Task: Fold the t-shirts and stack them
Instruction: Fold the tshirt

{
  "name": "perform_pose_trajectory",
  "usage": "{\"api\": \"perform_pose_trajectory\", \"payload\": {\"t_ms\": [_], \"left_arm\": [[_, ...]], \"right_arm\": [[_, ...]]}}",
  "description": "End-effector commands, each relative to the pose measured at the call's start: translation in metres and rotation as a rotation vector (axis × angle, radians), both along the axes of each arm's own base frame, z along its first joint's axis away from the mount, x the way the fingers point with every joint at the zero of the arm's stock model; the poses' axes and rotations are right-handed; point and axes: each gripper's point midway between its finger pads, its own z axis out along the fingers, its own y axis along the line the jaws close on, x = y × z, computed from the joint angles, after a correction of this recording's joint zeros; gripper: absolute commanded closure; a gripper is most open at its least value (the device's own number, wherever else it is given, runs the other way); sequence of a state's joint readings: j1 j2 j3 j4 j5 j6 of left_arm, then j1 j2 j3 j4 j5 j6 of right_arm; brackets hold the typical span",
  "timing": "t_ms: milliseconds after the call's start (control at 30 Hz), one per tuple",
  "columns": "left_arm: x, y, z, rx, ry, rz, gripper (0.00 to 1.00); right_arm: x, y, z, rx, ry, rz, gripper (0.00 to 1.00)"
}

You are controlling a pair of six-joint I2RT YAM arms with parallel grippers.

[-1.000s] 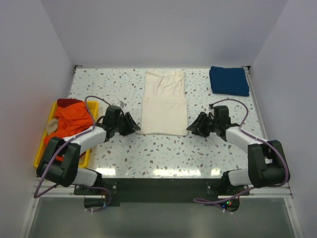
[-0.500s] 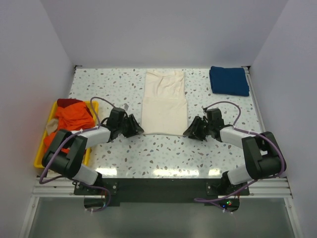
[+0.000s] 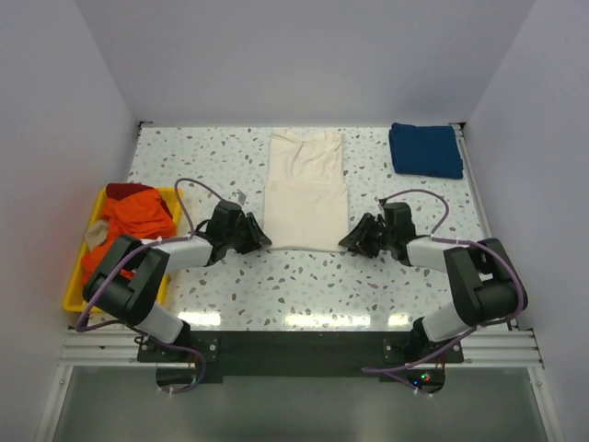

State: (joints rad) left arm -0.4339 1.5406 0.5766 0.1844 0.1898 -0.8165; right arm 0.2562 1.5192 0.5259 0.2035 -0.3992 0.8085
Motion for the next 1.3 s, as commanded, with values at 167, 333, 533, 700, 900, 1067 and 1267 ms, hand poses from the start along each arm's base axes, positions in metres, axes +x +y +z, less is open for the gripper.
{"api": "perform_pose_trajectory", "payload": {"t_ms": [167,333,533,700,900,1067,1267], "left_arm": [[-0.015,0.002,-0.015,0.05,0.069,0.008,0.88],[-0.018,0.0,0.002,0.032,0.034,0.002,1.0],[-0.042,0.005,0.015,0.011,0.015,0.012,1.0],[-0.08,0.009,0.015,-0.018,0.018,0.02,1.0],[-0.117,0.008,0.038,-0.09,-0.037,0.015,1.0],[-0.139,0.01,0.045,-0.103,-0.049,-0.002,1.0],[-0.13,0.008,0.087,-0.12,-0.151,-0.013,1.0]], "right_arm": [[-0.016,-0.005,-0.025,-0.03,0.075,-0.021,0.8],[-0.02,-0.004,-0.015,-0.011,0.058,-0.009,1.0],[-0.045,-0.011,0.004,-0.006,0.016,-0.001,1.0],[-0.077,-0.017,0.015,0.009,-0.019,0.019,1.0],[-0.119,-0.027,0.037,0.028,-0.073,0.025,1.0],[-0.146,-0.031,0.054,0.056,-0.105,0.033,1.0],[-0.144,-0.034,0.082,0.043,-0.147,0.027,1.0]]}}
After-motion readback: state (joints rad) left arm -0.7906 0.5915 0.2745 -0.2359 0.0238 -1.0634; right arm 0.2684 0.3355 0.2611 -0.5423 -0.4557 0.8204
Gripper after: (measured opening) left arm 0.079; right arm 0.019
